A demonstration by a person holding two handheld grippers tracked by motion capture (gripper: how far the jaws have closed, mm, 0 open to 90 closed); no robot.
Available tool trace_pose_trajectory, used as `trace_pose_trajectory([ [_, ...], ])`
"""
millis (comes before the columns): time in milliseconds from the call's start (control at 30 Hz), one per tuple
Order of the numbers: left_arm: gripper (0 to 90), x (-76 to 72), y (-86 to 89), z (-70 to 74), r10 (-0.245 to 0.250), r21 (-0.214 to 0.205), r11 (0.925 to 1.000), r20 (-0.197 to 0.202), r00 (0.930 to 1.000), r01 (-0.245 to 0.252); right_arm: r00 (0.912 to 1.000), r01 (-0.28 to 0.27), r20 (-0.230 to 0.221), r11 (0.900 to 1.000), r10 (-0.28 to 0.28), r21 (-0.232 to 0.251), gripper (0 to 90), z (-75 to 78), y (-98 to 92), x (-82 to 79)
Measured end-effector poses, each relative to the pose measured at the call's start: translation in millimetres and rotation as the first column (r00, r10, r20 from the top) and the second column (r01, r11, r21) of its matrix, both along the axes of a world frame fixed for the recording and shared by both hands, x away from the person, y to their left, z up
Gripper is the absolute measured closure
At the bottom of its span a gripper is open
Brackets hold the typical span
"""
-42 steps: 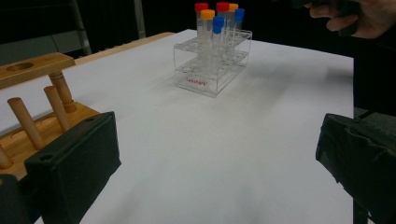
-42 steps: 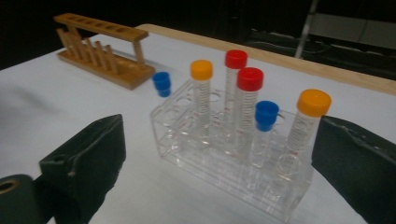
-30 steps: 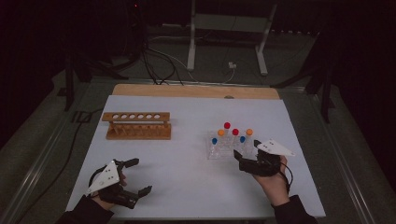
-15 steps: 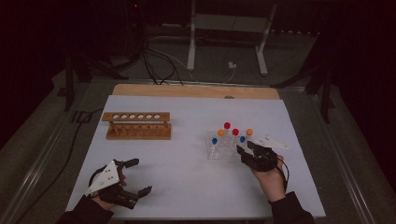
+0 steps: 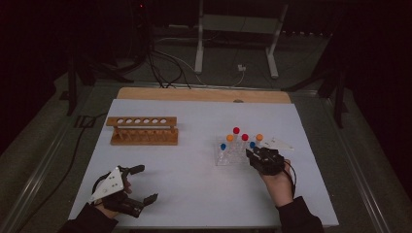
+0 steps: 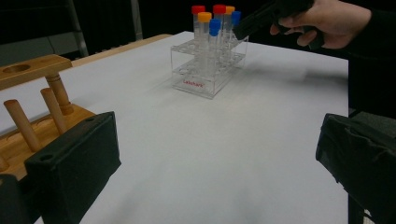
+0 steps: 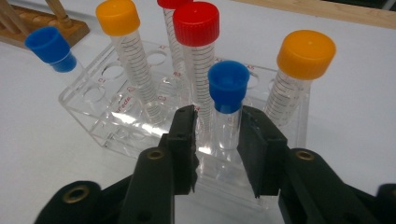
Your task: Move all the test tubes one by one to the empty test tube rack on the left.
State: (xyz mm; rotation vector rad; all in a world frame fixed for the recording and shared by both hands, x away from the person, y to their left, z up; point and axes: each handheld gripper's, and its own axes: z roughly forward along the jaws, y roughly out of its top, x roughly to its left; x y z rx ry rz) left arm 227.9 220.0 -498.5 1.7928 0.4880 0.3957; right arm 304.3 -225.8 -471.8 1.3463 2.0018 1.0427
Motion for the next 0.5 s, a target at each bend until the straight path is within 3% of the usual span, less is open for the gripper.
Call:
trace_pose_trajectory([
  [167,0.4,-0.2,0.0,0.0,-0.003,0.002,1.0,0.001,1.0,0.003,0.9999,0.01,-0.003,0.9999,-0.01,-0.011,72.8,-0.8,0.0,2.8],
  [500,0.4,0.0,-0.1,-0.2,-0.003,0.002,1.0,0.0,1.0,0.003,0.9996,0.02,0.021,0.9982,-0.019,-0.056,76.9,-1.3,3.6,3.1],
])
